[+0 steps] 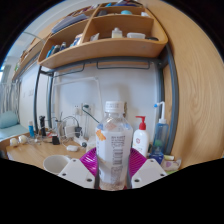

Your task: Pour water

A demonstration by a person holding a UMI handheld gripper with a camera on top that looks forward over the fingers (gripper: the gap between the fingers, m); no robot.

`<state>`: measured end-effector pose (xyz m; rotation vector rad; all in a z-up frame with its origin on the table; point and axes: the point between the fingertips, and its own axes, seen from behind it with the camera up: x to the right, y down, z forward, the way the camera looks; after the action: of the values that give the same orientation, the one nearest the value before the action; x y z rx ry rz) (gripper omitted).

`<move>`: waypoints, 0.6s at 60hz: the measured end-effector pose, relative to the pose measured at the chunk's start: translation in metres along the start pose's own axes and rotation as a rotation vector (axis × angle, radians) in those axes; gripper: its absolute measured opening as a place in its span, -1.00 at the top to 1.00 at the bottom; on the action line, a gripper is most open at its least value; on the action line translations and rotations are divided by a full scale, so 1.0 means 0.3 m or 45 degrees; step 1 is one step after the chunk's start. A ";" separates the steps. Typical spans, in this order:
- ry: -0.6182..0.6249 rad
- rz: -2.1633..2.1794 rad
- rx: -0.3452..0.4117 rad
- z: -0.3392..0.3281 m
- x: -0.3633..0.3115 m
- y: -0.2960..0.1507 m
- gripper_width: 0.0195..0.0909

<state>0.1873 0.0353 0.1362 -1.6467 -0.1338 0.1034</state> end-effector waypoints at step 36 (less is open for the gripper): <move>0.014 0.012 -0.044 0.034 0.002 0.109 0.21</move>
<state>0.1873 0.0428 0.1028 -1.6824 -0.1205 0.0997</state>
